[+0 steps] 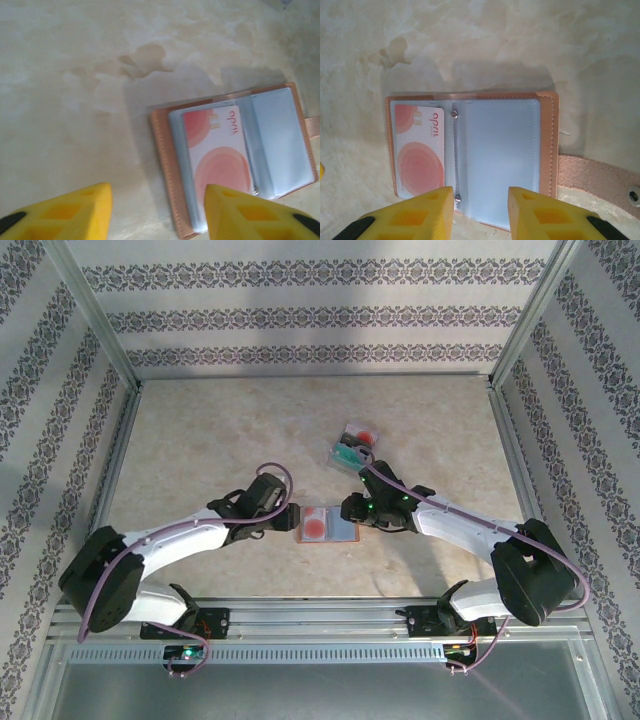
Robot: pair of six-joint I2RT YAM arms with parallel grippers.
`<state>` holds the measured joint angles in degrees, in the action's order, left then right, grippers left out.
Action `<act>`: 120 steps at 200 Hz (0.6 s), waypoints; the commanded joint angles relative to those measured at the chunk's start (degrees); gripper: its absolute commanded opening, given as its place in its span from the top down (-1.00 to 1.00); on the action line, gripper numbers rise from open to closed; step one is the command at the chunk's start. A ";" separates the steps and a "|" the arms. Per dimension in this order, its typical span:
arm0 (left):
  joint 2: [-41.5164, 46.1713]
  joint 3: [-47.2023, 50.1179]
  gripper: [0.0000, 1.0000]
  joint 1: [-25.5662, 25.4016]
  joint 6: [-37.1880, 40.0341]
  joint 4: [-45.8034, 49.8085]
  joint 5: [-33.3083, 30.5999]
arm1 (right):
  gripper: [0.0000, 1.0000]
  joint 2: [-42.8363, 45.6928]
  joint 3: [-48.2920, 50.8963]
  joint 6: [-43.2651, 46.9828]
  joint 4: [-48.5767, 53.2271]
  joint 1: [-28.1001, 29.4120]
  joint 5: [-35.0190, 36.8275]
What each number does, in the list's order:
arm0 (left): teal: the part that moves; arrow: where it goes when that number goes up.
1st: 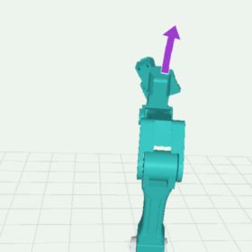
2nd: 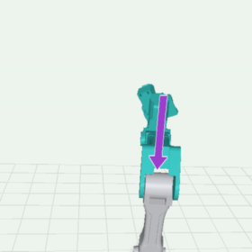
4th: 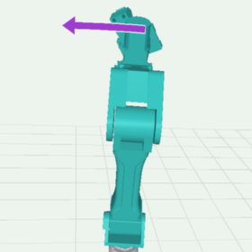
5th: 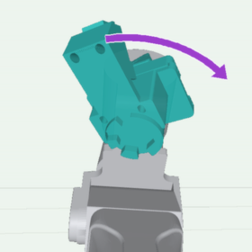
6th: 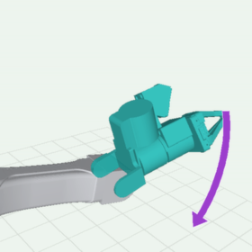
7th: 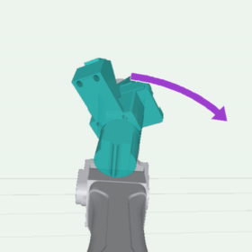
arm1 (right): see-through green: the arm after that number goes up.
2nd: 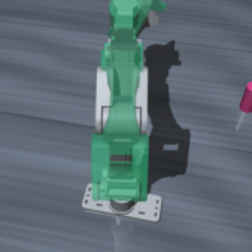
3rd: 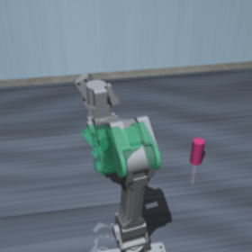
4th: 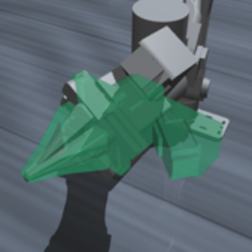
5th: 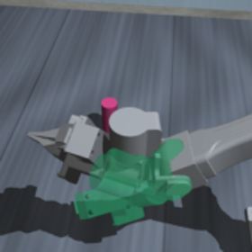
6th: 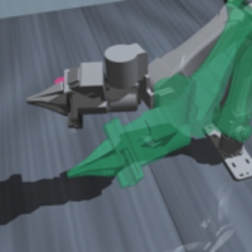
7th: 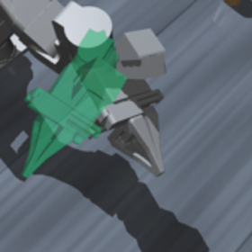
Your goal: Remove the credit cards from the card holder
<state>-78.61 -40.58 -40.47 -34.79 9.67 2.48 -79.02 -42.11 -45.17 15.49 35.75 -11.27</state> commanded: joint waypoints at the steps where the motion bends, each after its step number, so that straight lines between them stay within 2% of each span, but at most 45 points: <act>1: -3.07 -2.25 0.11 -1.69 0.12 -4.15 2.06 | 0.30 1.26 1.44 -1.38 -2.87 -0.45 -2.19; 39: -8.41 -3.57 0.41 -2.52 -0.84 -7.90 5.25 | 0.31 0.02 2.64 -3.05 -7.59 -0.44 -5.34; 120: -12.52 -2.83 0.58 -2.51 -2.96 -10.74 6.35 | 0.31 -4.57 1.60 -4.59 -11.40 -0.01 -8.24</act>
<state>-89.65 -42.89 -42.33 -36.51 1.23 8.01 -82.28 -40.07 -48.56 5.98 35.75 -18.11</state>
